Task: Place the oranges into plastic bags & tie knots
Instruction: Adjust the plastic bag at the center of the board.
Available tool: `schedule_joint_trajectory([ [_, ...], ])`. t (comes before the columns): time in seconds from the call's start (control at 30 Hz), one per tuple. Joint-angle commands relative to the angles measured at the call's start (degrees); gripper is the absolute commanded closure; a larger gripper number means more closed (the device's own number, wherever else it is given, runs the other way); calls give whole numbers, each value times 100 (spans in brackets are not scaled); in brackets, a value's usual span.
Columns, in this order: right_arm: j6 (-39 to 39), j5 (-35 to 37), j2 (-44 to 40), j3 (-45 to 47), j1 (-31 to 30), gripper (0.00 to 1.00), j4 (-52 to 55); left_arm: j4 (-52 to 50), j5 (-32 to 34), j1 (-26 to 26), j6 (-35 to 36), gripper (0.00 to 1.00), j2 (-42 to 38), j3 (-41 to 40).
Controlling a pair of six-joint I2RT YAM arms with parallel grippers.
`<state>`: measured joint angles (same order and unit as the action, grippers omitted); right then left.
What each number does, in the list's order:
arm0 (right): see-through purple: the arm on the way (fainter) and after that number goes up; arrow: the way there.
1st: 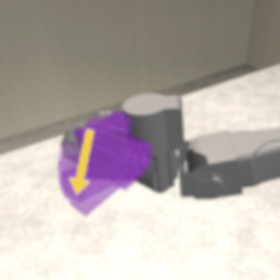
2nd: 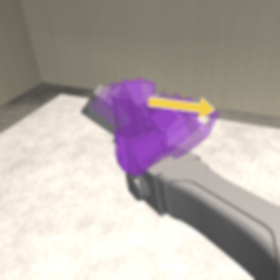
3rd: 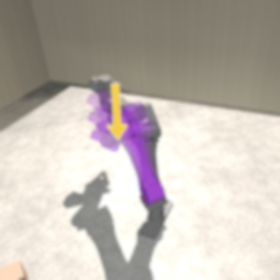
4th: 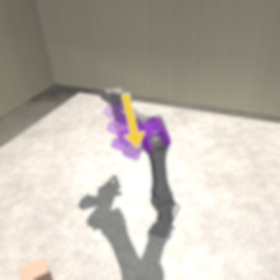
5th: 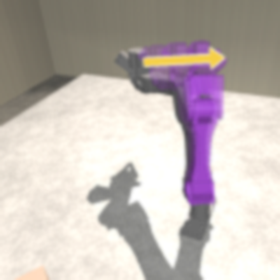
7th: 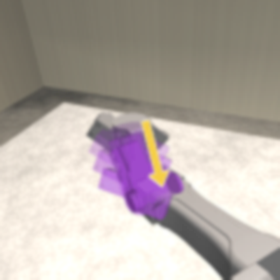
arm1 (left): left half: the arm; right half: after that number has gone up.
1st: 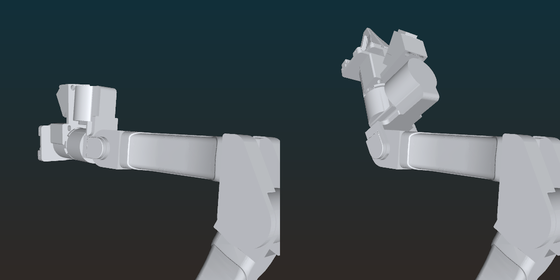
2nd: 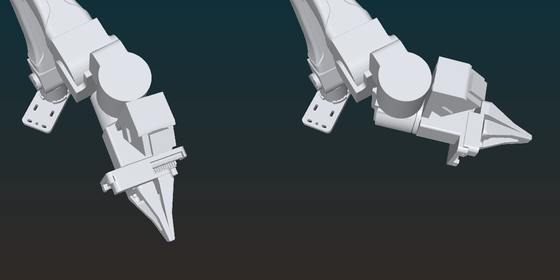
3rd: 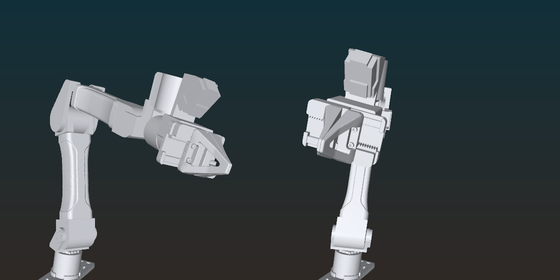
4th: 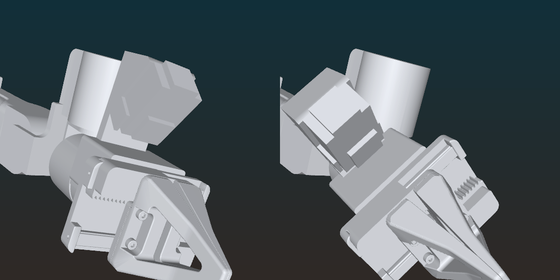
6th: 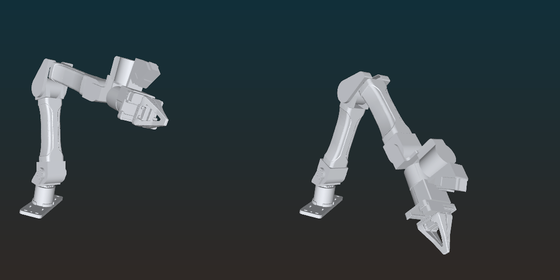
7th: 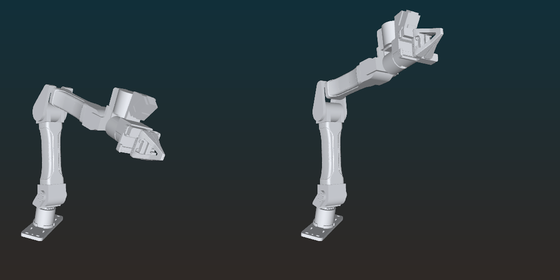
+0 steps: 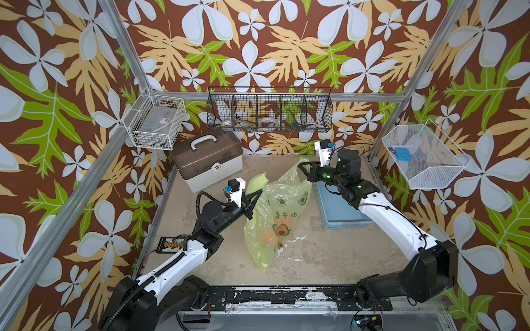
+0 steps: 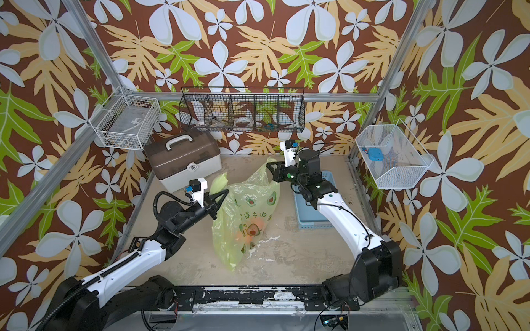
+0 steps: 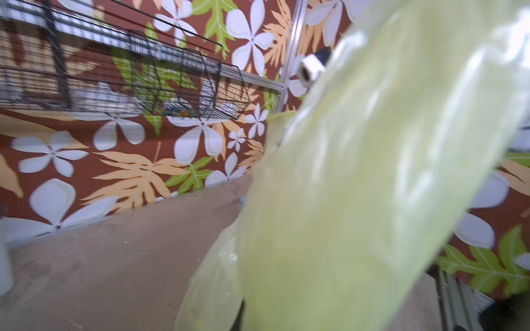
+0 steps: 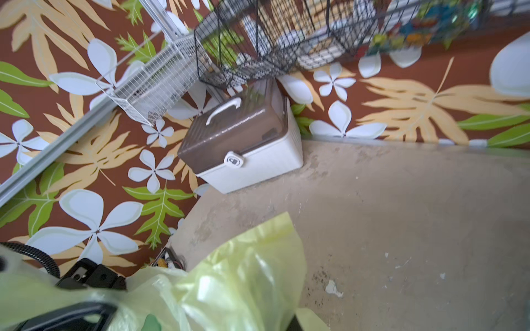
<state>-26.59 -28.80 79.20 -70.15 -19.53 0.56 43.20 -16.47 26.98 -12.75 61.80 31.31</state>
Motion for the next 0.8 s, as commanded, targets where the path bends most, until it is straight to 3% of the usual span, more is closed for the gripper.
schedule_joint_trajectory([
  [0.0,-57,469,-439,177,-112,100,202,409,759,-51,102,100,334,317],
  [0.1,70,902,-624,301,-455,100,386,366,523,-96,159,100,830,722],
  [0.2,34,928,-468,453,-621,97,355,1148,307,-135,55,100,1305,607],
  [0.23,27,843,-418,466,-638,92,344,1410,104,-185,23,100,1445,544],
  [0.27,77,766,-413,480,-660,79,317,1663,-226,-277,-22,100,1576,499],
  [0.33,231,819,-484,491,-671,42,322,2199,-932,-555,-326,100,1833,401],
  [0.37,331,922,-560,493,-662,30,338,2574,-1191,-694,-562,100,1952,305],
  [0.43,497,1022,-728,432,-602,20,391,3191,-1393,-893,-940,100,2071,77],
  [0.57,803,1078,-719,-74,-535,15,842,3318,-1527,-958,-1036,100,2029,-40],
  [0.77,828,617,-291,-549,-551,15,1009,3141,-1736,-958,-1063,100,2052,80],
])
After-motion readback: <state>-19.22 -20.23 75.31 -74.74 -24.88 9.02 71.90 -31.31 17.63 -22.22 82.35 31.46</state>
